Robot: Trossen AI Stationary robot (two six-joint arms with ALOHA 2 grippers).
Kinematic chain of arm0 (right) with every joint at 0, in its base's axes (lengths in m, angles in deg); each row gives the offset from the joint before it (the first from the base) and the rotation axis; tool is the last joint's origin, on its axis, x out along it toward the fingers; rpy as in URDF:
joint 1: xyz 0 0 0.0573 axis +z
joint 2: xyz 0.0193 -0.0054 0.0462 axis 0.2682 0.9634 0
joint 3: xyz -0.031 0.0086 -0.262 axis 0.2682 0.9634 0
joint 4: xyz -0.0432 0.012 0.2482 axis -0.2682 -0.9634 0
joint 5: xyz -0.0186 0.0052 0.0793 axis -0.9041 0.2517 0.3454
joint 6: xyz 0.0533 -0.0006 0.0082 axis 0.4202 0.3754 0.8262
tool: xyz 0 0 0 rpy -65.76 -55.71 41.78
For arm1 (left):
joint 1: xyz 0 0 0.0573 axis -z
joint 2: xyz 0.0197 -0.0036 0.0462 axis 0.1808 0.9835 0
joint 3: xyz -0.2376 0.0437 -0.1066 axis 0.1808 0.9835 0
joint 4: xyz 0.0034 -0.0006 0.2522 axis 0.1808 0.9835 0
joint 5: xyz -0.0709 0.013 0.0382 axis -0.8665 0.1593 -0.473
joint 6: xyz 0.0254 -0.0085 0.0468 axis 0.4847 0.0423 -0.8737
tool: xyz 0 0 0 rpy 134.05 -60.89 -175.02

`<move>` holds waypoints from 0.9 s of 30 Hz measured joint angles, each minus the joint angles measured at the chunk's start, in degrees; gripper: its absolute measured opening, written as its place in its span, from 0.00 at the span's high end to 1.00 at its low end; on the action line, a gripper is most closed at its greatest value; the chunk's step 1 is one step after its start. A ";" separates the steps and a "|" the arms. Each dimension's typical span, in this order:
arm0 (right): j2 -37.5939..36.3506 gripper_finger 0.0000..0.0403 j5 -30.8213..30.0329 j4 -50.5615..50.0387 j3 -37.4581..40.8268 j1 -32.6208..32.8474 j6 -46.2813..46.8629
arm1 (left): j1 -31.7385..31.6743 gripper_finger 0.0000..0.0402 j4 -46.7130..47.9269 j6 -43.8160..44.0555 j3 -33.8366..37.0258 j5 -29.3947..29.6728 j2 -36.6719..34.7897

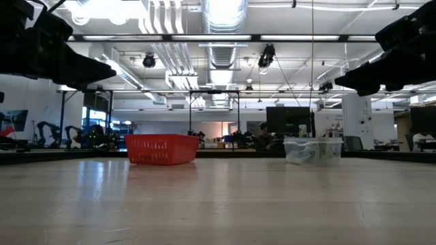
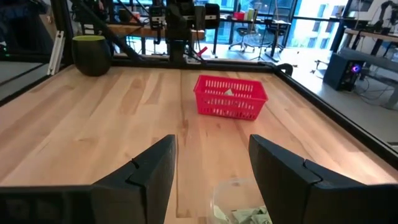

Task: Pick and place items into bin
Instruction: Return to Home Position

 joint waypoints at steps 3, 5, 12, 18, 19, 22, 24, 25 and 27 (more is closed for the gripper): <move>0.00 0.52 0.02 0.00 0.00 0.00 -0.04 | 0.00 0.66 -0.28 0.00 -0.01 0.00 0.54; 0.00 0.52 0.02 0.00 0.00 0.00 0.06 | 0.00 0.66 -0.37 0.00 -0.05 0.00 1.02; 0.00 0.52 0.04 0.00 0.00 0.00 -0.05 | 0.00 0.66 -0.41 -0.02 -0.05 0.00 2.37; 0.00 0.52 0.04 0.02 0.00 0.00 0.02 | 0.00 0.66 -0.41 -0.02 -0.05 0.00 3.35; 0.00 0.52 0.04 0.02 0.00 0.00 0.06 | 0.00 0.66 -0.43 -0.02 -0.05 0.00 3.53; 0.00 0.52 0.04 0.01 0.00 0.00 -0.04 | 0.00 0.66 -0.45 -0.02 -0.05 0.00 3.92; 0.00 0.52 0.05 0.00 0.01 0.00 0.04 | 0.00 0.66 -0.47 -0.02 -0.05 0.00 4.19; 0.00 0.52 0.04 0.01 0.00 0.00 0.02 | 0.00 0.66 -0.45 -0.02 -0.05 0.00 4.34; 0.00 0.52 0.05 0.01 0.00 0.00 -0.02 | 0.00 0.66 -0.47 -0.02 -0.05 0.00 4.48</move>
